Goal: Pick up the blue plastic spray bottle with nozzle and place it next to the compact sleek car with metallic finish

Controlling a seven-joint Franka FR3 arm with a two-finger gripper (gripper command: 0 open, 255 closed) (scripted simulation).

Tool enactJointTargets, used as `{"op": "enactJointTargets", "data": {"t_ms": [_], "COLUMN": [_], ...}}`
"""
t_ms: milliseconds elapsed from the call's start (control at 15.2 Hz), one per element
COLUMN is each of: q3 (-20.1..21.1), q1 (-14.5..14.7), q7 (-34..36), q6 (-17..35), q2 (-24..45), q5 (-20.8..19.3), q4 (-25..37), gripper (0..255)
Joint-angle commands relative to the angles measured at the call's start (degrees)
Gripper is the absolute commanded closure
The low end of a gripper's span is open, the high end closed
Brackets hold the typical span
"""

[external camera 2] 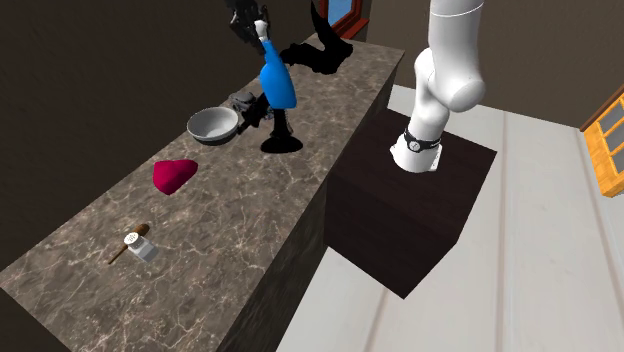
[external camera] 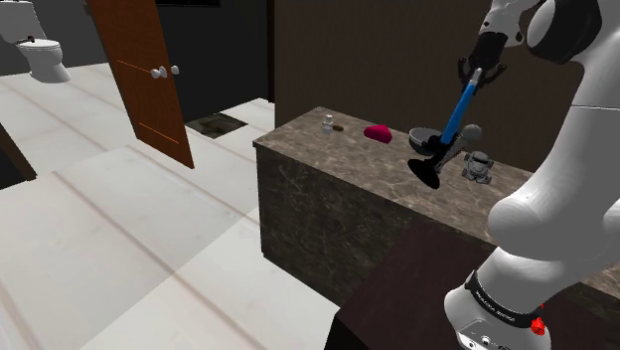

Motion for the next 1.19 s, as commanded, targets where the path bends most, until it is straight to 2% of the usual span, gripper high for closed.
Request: {"op": "enactJointTargets", "data": {"t_ms": [0,264,462,594,726,858,1122], "q3": [-0.8,-2.5,-3.4,-3.8,-3.7,-4.1,-4.5], "q1": [-1.7,-6.1,-10.3,-13.9,-18.8,-16.7,-14.3], "q7": [-2.1,-7.1,-11.0,-13.5,-15.5,-15.9,-16.2], "q6": [-2.2,-7.4,-12.1,-16.0,-21.4,-17.6,-12.0], "q2": [1.0,4.4,8.2,11.9,17.5,14.5,11.0], "q5": [-0.4,-0.8,-0.5,0.2,1.8,0.3,-1.3], "q4": [2.8,10.5,18.5,25.9,36.8,29.8,20.7], "gripper": [255,255,255,255,255,255,255]}}
